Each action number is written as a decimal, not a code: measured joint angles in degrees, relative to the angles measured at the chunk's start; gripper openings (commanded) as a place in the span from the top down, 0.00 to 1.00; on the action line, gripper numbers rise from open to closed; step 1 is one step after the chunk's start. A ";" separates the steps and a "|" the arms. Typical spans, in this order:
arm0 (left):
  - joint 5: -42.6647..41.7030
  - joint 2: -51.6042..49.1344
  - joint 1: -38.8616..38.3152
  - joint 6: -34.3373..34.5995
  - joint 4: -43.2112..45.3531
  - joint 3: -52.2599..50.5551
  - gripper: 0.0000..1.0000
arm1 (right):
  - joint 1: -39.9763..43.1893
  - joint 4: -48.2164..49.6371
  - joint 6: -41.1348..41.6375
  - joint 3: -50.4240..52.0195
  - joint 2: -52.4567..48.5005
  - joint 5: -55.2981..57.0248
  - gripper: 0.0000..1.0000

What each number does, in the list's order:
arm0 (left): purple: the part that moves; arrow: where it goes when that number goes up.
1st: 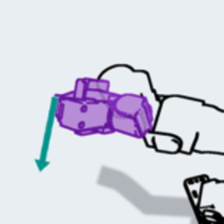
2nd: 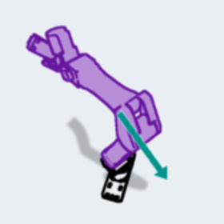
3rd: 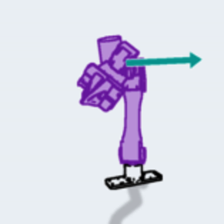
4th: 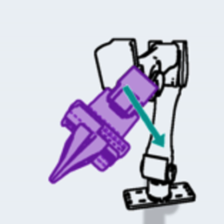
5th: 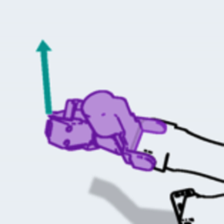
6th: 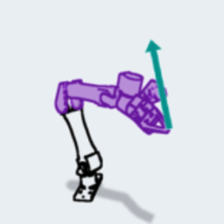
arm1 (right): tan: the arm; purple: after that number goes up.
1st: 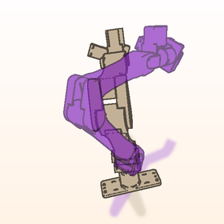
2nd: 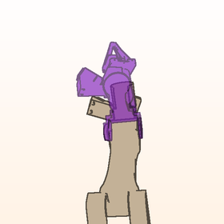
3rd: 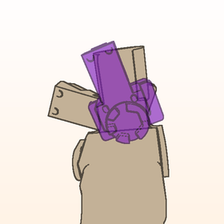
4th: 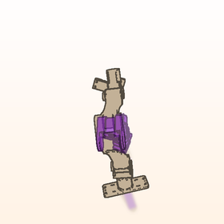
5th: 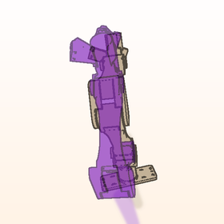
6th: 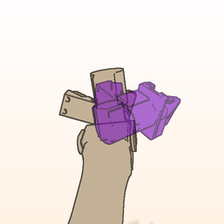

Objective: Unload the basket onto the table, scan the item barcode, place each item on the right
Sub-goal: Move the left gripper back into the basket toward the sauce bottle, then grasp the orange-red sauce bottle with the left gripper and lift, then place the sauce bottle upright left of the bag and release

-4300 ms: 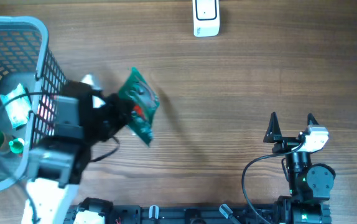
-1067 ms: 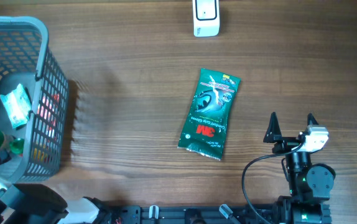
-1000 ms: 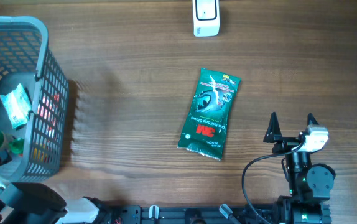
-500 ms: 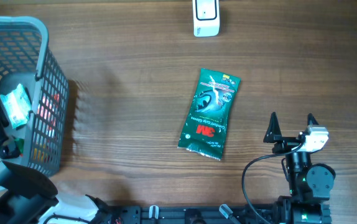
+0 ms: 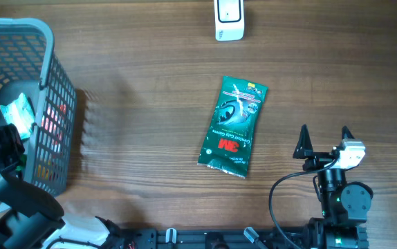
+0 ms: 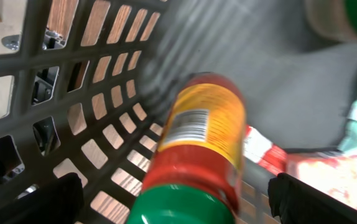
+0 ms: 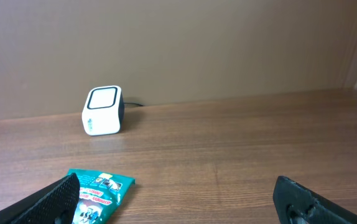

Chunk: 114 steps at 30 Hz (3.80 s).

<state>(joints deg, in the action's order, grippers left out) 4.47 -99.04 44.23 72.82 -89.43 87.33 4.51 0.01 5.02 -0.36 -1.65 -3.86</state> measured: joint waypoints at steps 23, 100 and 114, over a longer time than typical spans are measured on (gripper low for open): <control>4.33 0.00 -3.74 0.04 1.40 -0.70 0.01 | 0.00 0.00 0.00 0.00 0.00 0.00 0.00; 1.53 -3.54 -67.43 0.37 -0.94 22.62 0.64 | 0.00 0.00 0.00 0.00 0.00 0.00 0.00; 6.78 -17.81 -76.94 43.19 1.77 22.51 0.71 | 0.00 0.00 0.00 0.00 0.00 0.02 0.00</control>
<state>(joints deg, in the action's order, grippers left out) 11.25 -116.86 -32.71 116.01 -87.66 109.84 4.51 0.01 5.02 -0.36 -1.65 -3.84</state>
